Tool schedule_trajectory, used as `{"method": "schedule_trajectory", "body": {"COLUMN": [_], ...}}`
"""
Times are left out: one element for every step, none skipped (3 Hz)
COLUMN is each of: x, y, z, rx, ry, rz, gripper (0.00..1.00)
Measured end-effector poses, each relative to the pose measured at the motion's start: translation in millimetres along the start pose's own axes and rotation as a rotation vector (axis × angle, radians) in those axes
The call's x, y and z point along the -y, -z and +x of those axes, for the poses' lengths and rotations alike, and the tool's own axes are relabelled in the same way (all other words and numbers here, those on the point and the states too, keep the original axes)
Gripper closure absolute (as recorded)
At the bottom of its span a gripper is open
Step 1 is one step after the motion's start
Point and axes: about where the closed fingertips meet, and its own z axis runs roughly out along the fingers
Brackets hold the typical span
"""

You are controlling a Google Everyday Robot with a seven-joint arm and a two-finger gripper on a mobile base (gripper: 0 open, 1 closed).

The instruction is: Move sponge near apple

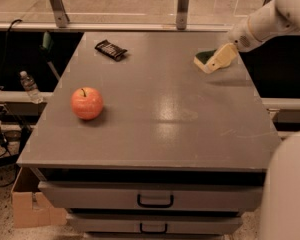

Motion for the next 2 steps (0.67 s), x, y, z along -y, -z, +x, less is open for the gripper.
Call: {"method": "schedule_trajectory", "body": {"x": [13.9,17.6], "y": [-28.2,-33.9], "z": [13.5,21.5], "rx": [-0.009,-0.013], "ry": [-0.106,-0.152], "rz": [-0.018,-0.035], "gripper": [0.18,0.41]}}
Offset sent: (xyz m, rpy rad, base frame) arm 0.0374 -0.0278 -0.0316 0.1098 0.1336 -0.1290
